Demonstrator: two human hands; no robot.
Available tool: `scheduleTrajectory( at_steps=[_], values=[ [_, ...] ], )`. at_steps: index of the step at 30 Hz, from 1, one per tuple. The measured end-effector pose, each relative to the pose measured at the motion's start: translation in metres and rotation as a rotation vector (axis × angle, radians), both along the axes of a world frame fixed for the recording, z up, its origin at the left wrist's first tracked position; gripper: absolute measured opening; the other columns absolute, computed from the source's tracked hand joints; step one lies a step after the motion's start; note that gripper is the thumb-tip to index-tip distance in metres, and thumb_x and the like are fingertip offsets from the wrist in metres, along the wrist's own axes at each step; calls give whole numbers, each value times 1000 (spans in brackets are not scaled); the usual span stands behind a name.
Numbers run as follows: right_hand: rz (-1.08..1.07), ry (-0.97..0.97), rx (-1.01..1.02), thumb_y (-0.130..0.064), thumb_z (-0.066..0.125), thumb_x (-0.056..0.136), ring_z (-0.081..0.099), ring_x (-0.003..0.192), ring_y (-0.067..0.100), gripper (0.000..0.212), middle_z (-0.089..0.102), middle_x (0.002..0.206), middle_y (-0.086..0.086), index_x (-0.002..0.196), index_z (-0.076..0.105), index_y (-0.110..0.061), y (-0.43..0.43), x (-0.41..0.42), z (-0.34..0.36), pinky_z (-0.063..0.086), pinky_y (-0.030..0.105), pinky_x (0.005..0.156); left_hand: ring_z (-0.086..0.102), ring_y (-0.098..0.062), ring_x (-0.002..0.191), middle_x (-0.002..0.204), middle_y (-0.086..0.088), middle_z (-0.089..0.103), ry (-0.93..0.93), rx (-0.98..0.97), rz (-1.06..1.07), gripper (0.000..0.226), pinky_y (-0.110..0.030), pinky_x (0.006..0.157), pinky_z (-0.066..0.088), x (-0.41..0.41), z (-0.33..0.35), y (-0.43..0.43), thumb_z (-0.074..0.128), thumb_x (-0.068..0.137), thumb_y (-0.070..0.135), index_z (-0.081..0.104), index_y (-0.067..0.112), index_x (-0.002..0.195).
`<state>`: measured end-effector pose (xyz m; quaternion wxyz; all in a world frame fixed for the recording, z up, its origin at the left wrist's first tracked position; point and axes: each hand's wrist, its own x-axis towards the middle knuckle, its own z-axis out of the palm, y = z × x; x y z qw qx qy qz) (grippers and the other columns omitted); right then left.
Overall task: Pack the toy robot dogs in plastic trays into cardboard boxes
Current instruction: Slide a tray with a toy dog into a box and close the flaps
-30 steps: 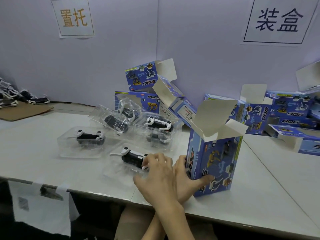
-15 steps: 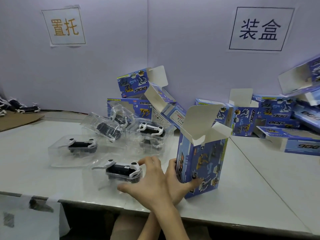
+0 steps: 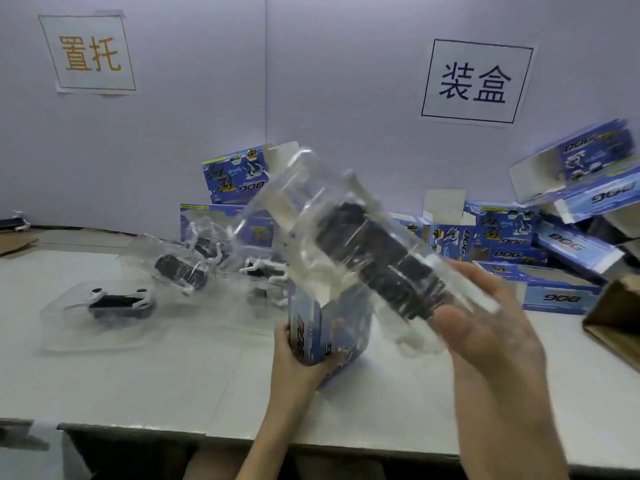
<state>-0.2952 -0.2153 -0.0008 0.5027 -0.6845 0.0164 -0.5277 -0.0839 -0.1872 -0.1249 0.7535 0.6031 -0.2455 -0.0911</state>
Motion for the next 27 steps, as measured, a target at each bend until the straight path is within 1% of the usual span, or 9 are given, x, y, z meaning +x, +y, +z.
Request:
scheduleTrajectory(
  at_steps=[3, 5, 9, 12, 14, 17, 19, 24, 27],
  values=[
    [-295, -103, 102, -57, 85, 37, 67, 100, 7, 66, 70, 105, -18, 100, 68, -44, -23, -15, 10, 55, 27, 82, 64, -32, 90, 103, -12, 61, -13, -74, 114, 83, -53, 75, 54, 2, -2, 4, 90, 43, 43, 40, 15, 103],
    [-466, -18, -4, -63, 79, 39, 57, 111, -5, 63, 61, 108, -29, 99, 63, -50, -33, -25, 7, 45, 30, 94, 61, -30, 90, 105, -10, 57, -5, -69, 166, 82, -48, 73, 54, 3, -4, 4, 88, 43, 44, 37, 18, 102],
    [-554, 110, -90, -47, 94, 36, 45, 134, 6, 66, 54, 133, -7, 94, 63, -50, -42, -22, -8, 35, 41, 113, 60, -35, 102, 111, -11, 53, -61, -14, 190, 81, -56, 83, 53, 2, -5, 1, 89, 47, 37, 37, 19, 107],
    [-519, 75, -112, -59, 82, 44, 44, 135, 4, 58, 51, 140, -4, 97, 62, -50, -37, -15, -10, 38, 21, 104, 56, -34, 107, 116, -7, 54, -135, 49, 224, 77, -58, 86, 51, 2, -8, 0, 93, 58, 21, 39, 25, 114],
    [-538, 64, -172, -59, 76, 48, 42, 137, 4, 59, 47, 145, -2, 104, 61, -45, -32, -10, -10, 39, 21, 104, 52, -27, 109, 118, 2, 51, -216, 89, 268, 78, -49, 87, 52, 2, -11, 0, 92, 61, 14, 38, 31, 115],
    [-592, 118, -220, -53, 89, 47, 38, 138, 0, 66, 44, 148, -3, 105, 61, -38, -31, -6, -12, 30, 7, 104, 45, -17, 109, 114, 14, 45, -349, 115, 330, 81, -28, 83, 47, 0, -11, -1, 89, 62, 8, 36, 36, 117],
    [-585, 174, -213, -51, 97, 44, 36, 137, -2, 69, 41, 149, -6, 103, 62, -39, -33, -6, -13, 23, -2, 100, 42, -14, 106, 113, 10, 44, -404, 116, 355, 81, -21, 80, 41, -1, -10, -1, 89, 60, 5, 37, 32, 117],
    [-493, 309, -250, -40, 84, 42, 32, 138, -8, 63, 41, 144, -12, 101, 62, -42, -44, -13, -16, 21, -5, 96, 47, -16, 108, 117, 6, 44, -449, 130, 293, 80, -37, 85, 51, -6, -7, 0, 89, 61, 5, 37, 28, 118],
    [-455, 357, -225, -41, 85, 41, 32, 131, -17, 62, 43, 141, -12, 99, 61, -46, -49, -17, -16, 27, 9, 100, 48, -18, 108, 118, 3, 44, -479, 132, 290, 82, -43, 86, 53, -7, -7, 1, 89, 61, 2, 37, 28, 119]
  ],
)
